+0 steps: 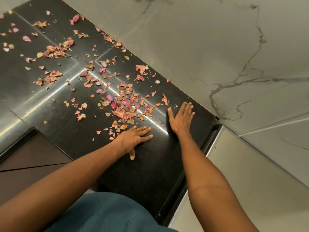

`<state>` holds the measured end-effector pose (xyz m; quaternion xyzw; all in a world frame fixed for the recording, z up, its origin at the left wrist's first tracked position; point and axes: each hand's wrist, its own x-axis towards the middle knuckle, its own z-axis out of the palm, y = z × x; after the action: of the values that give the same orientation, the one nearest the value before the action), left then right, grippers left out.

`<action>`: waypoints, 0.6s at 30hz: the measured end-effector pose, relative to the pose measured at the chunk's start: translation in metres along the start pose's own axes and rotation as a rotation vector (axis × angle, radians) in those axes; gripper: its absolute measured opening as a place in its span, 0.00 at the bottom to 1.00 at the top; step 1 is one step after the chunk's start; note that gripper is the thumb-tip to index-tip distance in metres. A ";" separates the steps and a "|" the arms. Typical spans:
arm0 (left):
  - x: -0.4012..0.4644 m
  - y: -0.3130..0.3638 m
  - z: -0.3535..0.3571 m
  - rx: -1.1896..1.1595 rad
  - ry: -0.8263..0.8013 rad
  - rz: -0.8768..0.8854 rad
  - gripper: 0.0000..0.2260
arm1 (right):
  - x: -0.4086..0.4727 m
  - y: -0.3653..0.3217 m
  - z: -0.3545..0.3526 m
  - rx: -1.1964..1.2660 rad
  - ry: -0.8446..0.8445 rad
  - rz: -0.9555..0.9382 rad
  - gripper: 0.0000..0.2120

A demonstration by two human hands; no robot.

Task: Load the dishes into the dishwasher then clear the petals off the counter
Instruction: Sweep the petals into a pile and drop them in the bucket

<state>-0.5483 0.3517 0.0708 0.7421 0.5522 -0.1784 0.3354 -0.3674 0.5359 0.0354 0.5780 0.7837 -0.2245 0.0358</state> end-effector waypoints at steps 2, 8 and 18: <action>0.000 0.001 -0.001 0.006 -0.004 -0.004 0.57 | -0.005 -0.024 0.010 -0.022 -0.025 -0.146 0.42; 0.000 0.002 -0.001 0.053 0.016 -0.016 0.53 | -0.036 -0.090 0.047 0.095 -0.121 -0.543 0.32; 0.003 -0.004 0.004 0.011 -0.022 -0.019 0.58 | 0.021 -0.024 -0.005 0.171 0.283 0.131 0.34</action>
<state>-0.5509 0.3517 0.0645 0.7368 0.5545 -0.1924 0.3357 -0.3960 0.5513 0.0408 0.6548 0.7196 -0.2036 -0.1095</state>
